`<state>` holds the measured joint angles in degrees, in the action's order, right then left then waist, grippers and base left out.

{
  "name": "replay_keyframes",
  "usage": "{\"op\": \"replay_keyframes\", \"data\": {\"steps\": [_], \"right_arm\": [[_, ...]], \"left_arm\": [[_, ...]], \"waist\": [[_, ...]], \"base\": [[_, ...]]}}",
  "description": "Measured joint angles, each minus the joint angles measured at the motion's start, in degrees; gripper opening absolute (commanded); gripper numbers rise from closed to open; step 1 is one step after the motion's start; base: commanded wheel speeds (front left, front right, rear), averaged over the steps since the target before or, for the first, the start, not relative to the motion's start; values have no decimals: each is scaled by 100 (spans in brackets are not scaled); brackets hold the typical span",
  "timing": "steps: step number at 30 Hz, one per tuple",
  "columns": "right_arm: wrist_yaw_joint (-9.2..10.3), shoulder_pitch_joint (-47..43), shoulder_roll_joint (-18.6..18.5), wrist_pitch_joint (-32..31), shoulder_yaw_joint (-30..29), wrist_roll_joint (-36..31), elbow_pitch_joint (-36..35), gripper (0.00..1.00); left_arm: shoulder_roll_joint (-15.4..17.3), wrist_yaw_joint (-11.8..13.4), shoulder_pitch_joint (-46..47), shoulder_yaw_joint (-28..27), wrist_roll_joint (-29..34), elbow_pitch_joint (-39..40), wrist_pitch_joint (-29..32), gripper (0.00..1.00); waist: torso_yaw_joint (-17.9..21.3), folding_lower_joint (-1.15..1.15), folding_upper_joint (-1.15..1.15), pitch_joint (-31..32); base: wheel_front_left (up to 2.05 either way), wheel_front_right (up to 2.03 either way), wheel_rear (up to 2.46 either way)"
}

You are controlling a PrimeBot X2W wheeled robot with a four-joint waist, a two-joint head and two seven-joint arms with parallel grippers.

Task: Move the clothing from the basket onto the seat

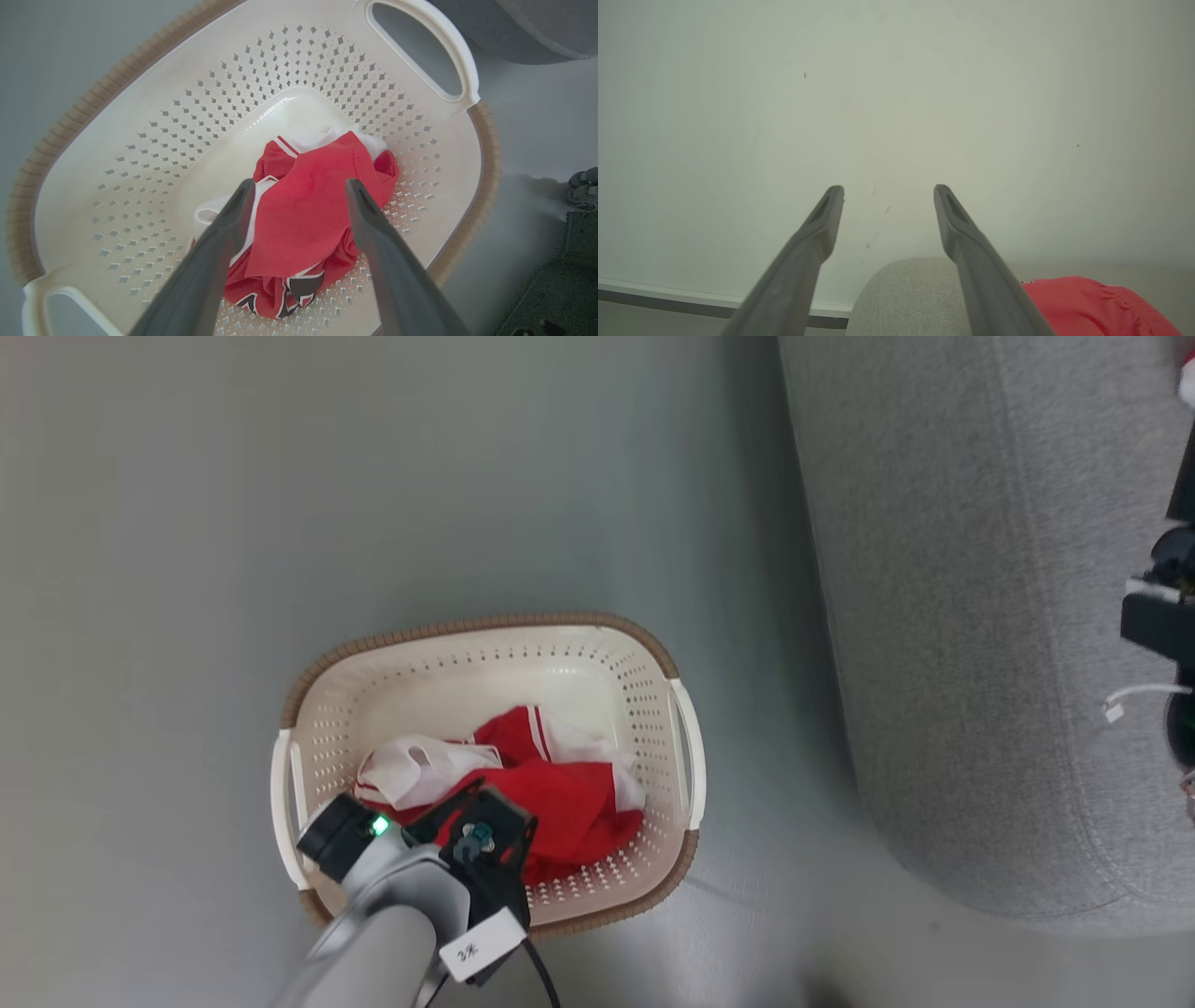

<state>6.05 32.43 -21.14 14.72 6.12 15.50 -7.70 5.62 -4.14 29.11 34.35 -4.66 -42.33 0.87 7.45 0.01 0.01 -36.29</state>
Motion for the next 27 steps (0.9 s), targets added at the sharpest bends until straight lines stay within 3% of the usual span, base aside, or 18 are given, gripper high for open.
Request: {"op": "replay_keyframes", "data": {"steps": [14,27], "right_arm": [[-15,808,32,2,15,-45,-185,100],[-162,1123,220,5,229,-92,-78,100]], "left_arm": [[34,-151,1071,159,252,-504,216,100],[165,-193,1471,180,304,-1081,409,100]], "waist": [[93,0,0,-1163],[343,-1,-1,-1572]], "base": [[0,0,0],[0,0,0]]}}
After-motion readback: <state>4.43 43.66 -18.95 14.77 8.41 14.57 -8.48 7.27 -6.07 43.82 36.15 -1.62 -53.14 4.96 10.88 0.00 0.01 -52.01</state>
